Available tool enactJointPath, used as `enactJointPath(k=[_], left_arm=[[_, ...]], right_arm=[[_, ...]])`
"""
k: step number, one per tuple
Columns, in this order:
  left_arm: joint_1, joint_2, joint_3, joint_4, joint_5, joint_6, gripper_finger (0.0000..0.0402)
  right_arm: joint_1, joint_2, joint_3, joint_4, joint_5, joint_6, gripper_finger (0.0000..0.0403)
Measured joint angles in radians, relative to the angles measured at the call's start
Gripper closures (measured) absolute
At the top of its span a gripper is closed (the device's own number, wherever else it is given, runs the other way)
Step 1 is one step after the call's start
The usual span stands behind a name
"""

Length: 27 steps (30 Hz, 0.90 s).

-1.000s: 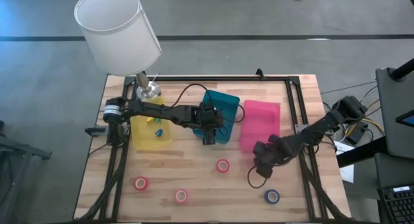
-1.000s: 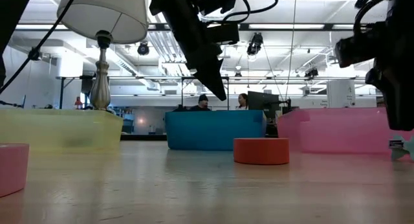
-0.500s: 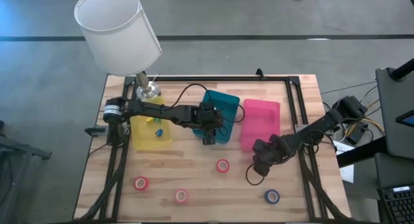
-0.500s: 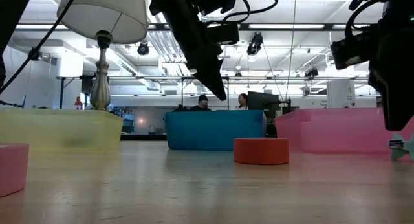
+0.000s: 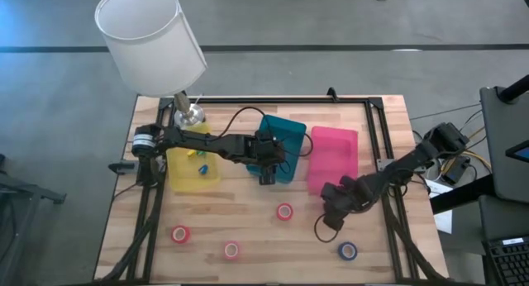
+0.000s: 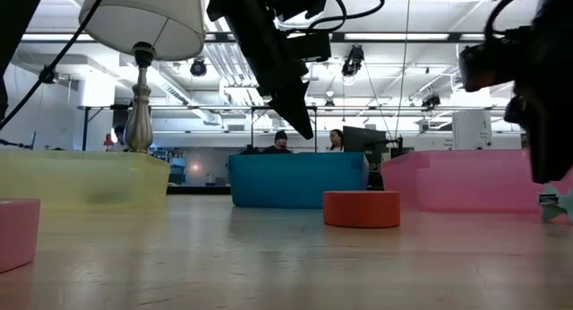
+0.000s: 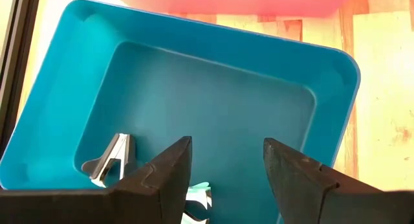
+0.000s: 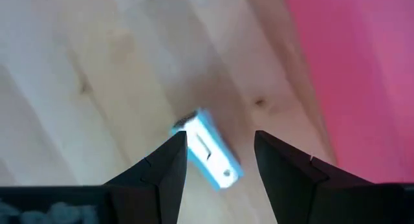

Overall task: Pick and place Stapler, Stapler remover, tape
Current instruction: Put the blue staple remover into the blue bin

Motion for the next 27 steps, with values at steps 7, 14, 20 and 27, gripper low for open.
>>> enactJointPath(k=[7,14,20,27], left_arm=[[0.0,0.0,0.0,0.002,0.0,-0.035,0.0206],[0.0,0.0,0.0,0.016,0.0,-0.038,0.0206],[0.0,0.0,0.0,0.016,0.0,-0.044,0.0206],[0.0,0.0,0.0,0.015,0.0,-0.05,0.0206]], right_arm=[[0.043,0.0,-0.004,0.004,0.026,-0.062,0.0227],[0.044,0.0,-0.014,0.007,0.105,-0.066,0.0227],[0.045,0.0,-0.021,0.006,0.104,-0.147,0.0227],[0.045,-0.001,-0.021,0.006,0.001,-0.343,0.0227]])
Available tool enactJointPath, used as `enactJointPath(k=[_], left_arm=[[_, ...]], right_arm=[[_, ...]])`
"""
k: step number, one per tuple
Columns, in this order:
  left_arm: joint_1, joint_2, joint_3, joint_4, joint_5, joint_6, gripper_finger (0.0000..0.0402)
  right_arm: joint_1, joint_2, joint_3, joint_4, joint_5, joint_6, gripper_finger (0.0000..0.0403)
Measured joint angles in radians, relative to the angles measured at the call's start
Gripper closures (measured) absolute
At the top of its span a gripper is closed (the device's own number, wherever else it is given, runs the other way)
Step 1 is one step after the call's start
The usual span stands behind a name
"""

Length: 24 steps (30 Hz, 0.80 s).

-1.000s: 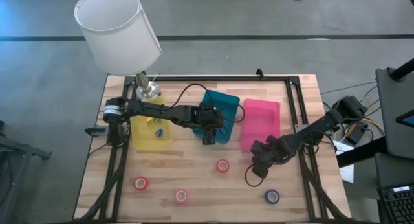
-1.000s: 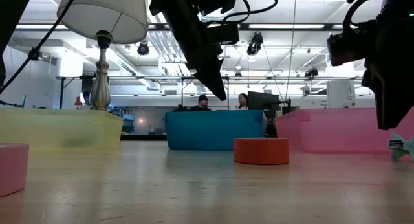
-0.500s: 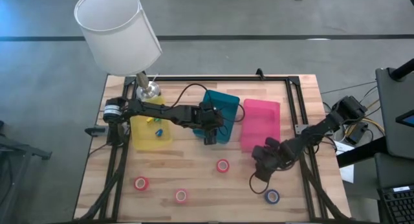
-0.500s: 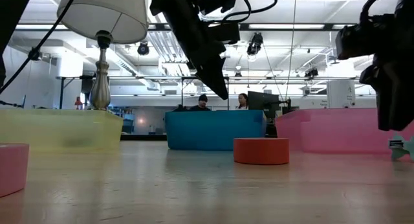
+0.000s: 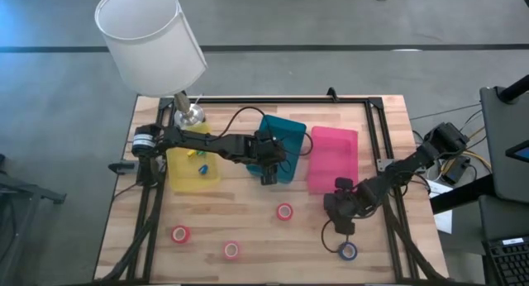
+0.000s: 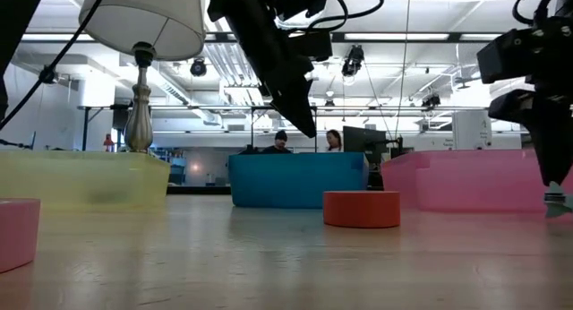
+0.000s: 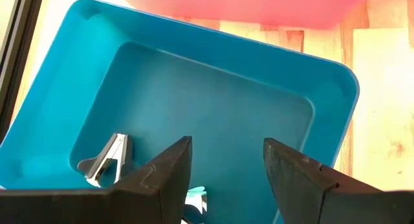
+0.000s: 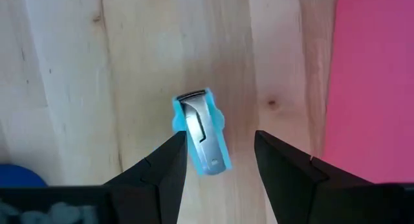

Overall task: Pick and place Stapler, Stapler remover, tape
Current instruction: Put the blue staple remover into the blue bin

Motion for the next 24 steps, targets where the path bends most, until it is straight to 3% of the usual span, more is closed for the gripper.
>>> enactJointPath(k=[13,24], left_arm=[[0.0,0.0,0.0,-0.001,0.0,-0.025,0.0206],[0.0,0.0,0.0,-0.001,0.0,-0.026,0.0206]], right_arm=[[0.036,0.0,-0.007,-0.002,-0.013,-0.105,0.0227],[0.061,-0.001,-0.121,0.126,0.032,-0.011,0.0227]])
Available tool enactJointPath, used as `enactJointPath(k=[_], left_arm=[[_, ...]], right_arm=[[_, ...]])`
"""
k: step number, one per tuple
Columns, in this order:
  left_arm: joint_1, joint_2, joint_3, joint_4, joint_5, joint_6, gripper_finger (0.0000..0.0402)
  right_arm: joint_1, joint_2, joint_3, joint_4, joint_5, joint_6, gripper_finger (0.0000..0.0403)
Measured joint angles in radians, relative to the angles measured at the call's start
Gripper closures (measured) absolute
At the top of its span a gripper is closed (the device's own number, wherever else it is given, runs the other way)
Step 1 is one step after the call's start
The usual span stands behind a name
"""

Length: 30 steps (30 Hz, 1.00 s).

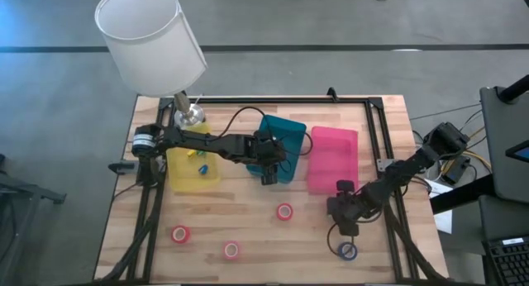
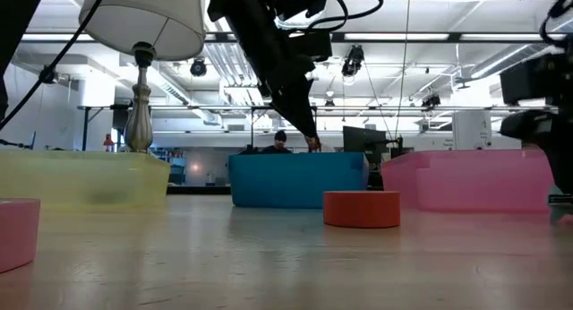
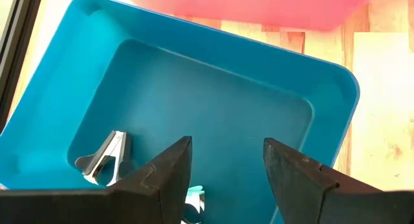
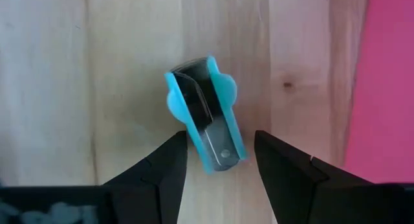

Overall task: Pick and place Stapler, Stapler remover, tape
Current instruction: Put the blue staple remover into the blue bin

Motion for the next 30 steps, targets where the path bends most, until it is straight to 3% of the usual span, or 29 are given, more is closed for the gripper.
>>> enactJointPath(k=[13,23,26,30], left_arm=[[0.0,0.0,0.0,0.001,0.0,0.0,0.0206],[-0.027,-0.035,0.0,-0.135,0.026,-0.075,0.0223],[-0.049,-0.078,0.0,-0.189,-0.006,-0.091,0.0235],[-0.092,-0.167,0.0,-0.219,-0.073,-0.1,0.0248]], right_arm=[[0.003,-0.003,-0.055,0.089,0.069,0.003,0.0233],[0.001,0.0,-0.057,0.143,0.08,-0.05,0.032],[-0.001,0.007,-0.054,0.23,0.169,-0.048,0.032],[-0.013,0.003,-0.05,0.474,0.336,-0.126,0.032]])
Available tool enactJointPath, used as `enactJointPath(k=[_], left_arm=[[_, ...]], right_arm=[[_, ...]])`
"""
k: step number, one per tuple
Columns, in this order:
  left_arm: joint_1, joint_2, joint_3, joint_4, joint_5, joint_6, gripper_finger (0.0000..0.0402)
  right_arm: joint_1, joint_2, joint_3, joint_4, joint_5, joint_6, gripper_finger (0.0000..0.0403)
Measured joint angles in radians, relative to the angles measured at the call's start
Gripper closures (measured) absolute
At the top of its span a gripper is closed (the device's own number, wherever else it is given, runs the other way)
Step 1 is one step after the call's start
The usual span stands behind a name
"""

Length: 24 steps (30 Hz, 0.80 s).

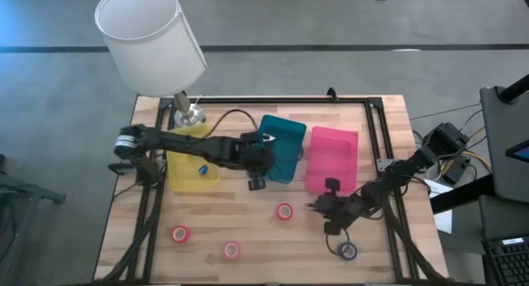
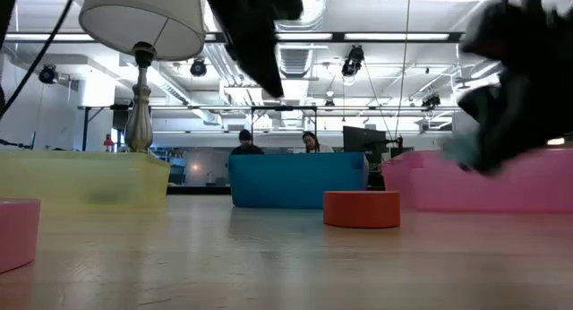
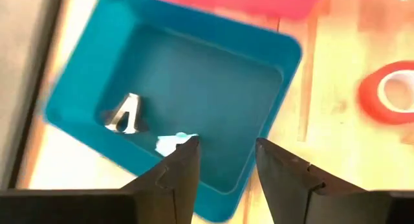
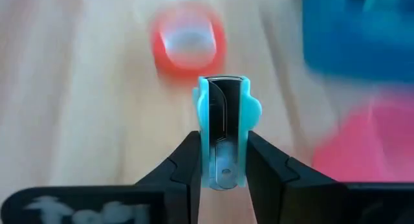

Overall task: Pick and place Stapler, Stapler remover, tape
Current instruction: Put the blue staple remover into the blue bin

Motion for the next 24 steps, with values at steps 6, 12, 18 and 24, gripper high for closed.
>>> enactJointPath(k=[6,12,18,24], left_arm=[[-0.081,-0.17,-0.033,-0.03,-0.142,-0.044,0.0255],[-0.152,-0.358,-0.188,-0.023,-0.351,-0.108,0.0255],[-0.155,-0.51,-0.406,0.039,-0.39,-0.182,0.0255],[-0.155,-0.6,-0.594,0.154,-0.389,-0.187,0.0252]], right_arm=[[-0.072,0.0,0.048,0.307,0.31,-0.281,0.0309],[-0.263,-0.002,0.181,0.402,0.325,-0.437,0.031],[-0.49,0.0,0.219,0.365,0.088,-0.342,0.0303],[-0.617,0.002,0.203,0.264,0.049,-0.185,0.0287]])
